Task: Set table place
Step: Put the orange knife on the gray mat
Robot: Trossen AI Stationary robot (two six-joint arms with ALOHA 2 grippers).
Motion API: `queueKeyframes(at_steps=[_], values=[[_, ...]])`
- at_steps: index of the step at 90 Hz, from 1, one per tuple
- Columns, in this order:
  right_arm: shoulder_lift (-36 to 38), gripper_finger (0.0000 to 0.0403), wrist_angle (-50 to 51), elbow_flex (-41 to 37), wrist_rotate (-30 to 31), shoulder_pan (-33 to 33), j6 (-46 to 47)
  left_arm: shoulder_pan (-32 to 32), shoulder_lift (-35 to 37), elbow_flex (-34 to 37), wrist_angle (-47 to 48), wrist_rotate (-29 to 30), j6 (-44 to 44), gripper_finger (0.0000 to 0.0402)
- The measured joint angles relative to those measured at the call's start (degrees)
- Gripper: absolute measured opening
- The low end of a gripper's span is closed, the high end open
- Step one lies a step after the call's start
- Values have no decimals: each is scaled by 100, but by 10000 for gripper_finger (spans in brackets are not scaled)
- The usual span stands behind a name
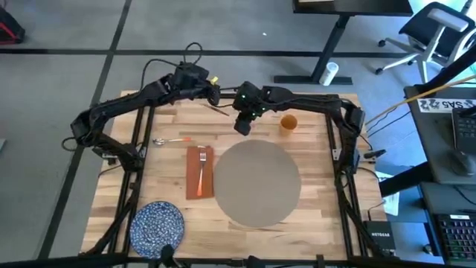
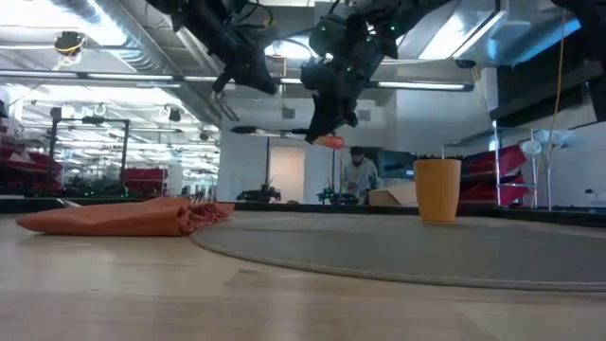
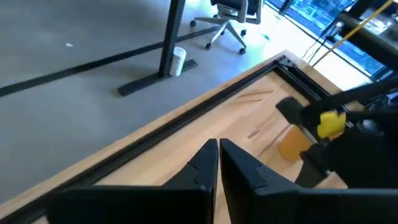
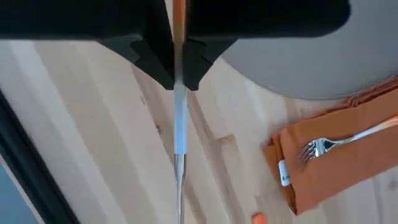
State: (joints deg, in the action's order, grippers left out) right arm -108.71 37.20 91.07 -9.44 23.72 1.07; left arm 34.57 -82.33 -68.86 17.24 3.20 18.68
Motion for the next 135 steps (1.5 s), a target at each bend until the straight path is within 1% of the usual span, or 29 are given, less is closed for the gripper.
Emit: queueKeyframes(at_steps=[38, 60, 89, 105, 135], values=[[3, 0, -82, -4, -111, 16, 10, -415, -515, 2, -80, -24, 258, 0], [-19, 0, -101, -4, -163, 53, 41, -577, -531, 11, -239, -15, 345, 0], [-84, 0, -214, 22, -373, 148, 206, -769, -544, 32, -139, -61, 318, 0], [-85, 0, -160, 22, -411, 202, 216, -752, -542, 31, -47, 213, 210, 0], [-95, 0, -134, 15, -429, 204, 216, -189, -531, 24, 329, 278, 85, 0]])
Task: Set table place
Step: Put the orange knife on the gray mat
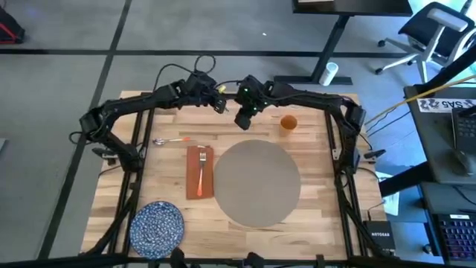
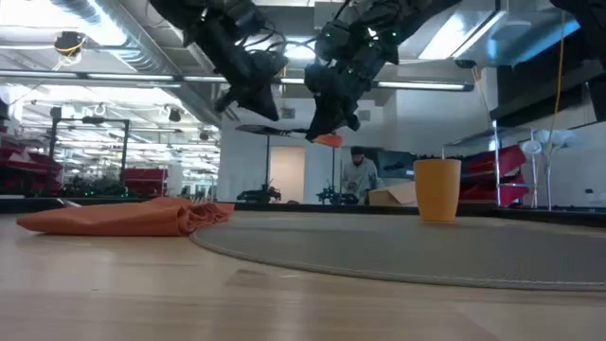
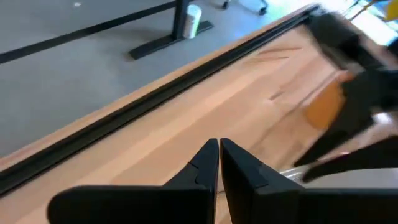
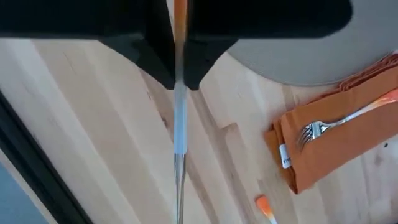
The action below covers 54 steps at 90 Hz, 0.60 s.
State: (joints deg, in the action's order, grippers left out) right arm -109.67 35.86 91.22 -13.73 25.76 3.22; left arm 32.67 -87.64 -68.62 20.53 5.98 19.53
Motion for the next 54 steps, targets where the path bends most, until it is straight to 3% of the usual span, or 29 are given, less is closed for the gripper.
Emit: queueKeyframes(at_steps=[54], values=[[-9, 0, 156, -6, -68, 107, -48, 242, 9, -9, -411, -412, 62, 0]])
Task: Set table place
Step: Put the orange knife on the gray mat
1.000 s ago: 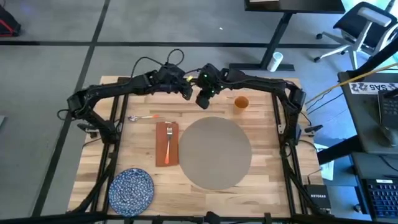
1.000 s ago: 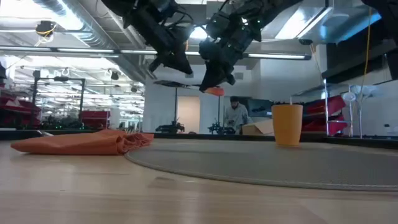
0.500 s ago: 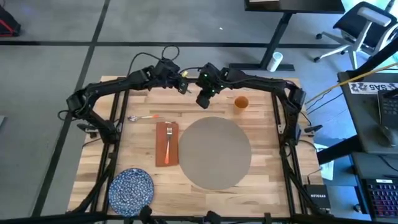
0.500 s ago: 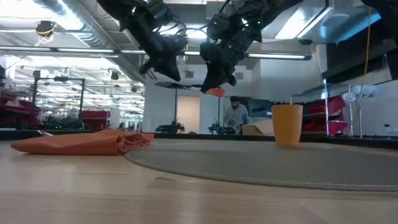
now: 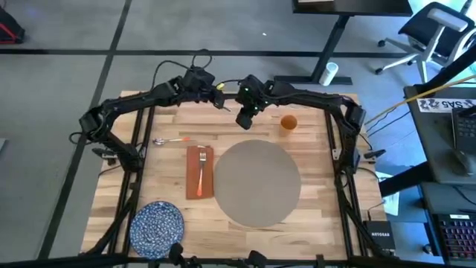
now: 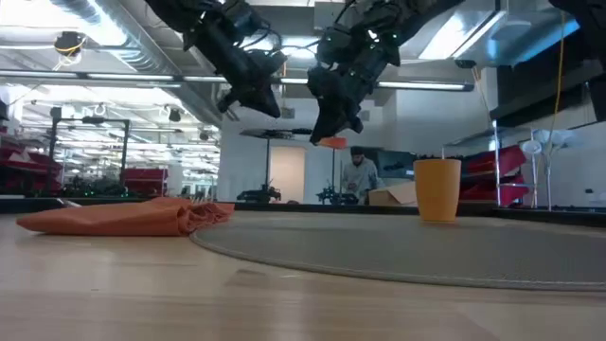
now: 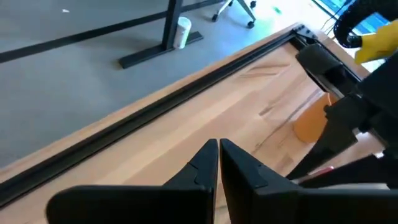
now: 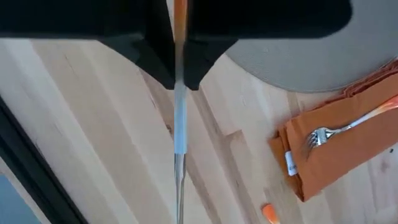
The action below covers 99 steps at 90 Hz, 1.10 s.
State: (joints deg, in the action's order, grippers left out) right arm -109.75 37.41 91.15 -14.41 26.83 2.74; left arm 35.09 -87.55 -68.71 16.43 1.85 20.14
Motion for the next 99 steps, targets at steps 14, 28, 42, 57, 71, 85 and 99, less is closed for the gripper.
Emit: queueKeyframes(at_steps=[14, 28, 42, 57, 71, 85, 99], values=[[0, 0, 17, 0, -63, 24, -2, 237, 0, 0, -20, 0, -44, 0], [0, 0, 10, -2, -77, 20, -2, 555, 0, -2, -70, -179, -83, 0], [-1, 0, -1, -2, -197, 13, -4, 845, 2, -2, -87, -234, -156, 0], [-2, 0, 0, -2, -259, -40, -3, 1203, 2, -4, -87, -328, -221, 0], [43, 0, 7, -9, -214, -118, -31, 1529, 28, -4, -94, -535, -208, 0], [371, 0, -16, -9, -202, -190, -272, 1736, 119, -8, -208, -836, -206, 0], [806, 0, 9, -9, -141, -295, -572, 1827, 186, -9, -224, -957, -233, 0]])
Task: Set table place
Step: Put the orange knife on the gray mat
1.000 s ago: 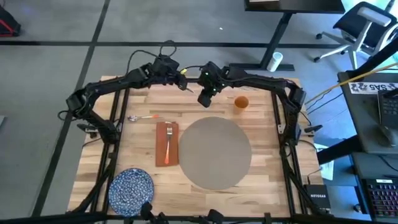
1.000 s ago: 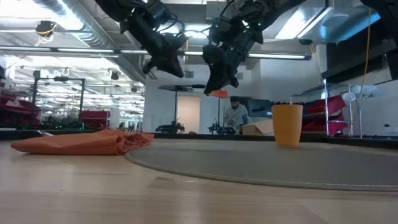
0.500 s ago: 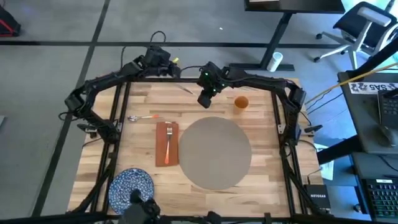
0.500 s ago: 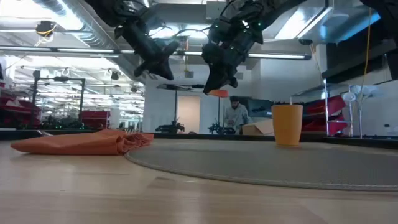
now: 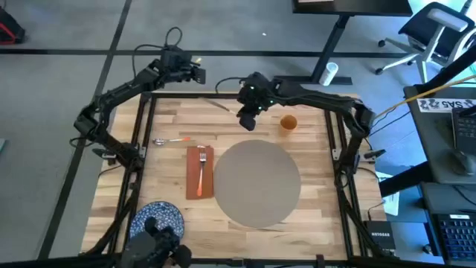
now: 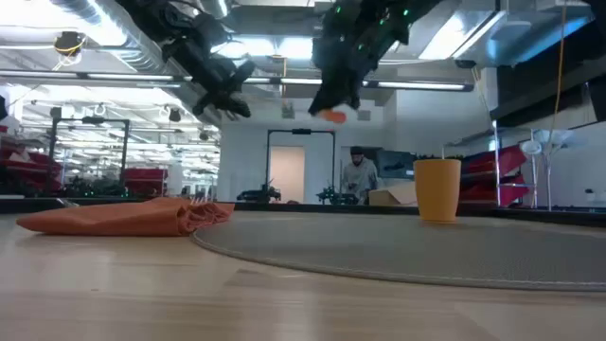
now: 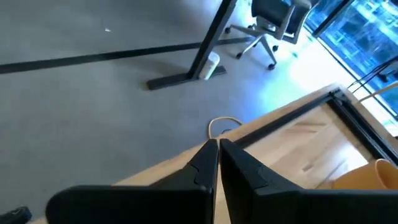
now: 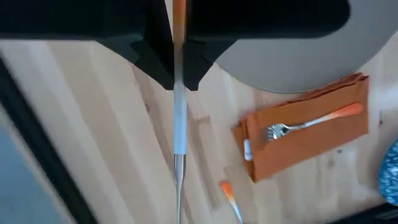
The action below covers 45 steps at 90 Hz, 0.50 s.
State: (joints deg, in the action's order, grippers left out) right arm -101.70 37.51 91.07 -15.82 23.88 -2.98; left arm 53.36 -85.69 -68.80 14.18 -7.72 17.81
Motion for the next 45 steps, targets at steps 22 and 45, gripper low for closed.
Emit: queueKeyframes(at_steps=[22, 45], values=[[498, 0, 267, 0, 26, -31, -53, -13, 0, 0, 12, -77, -20, 0], [688, 0, 669, 0, -71, -31, -327, 33, 0, 0, 10, -83, 39, 0]])
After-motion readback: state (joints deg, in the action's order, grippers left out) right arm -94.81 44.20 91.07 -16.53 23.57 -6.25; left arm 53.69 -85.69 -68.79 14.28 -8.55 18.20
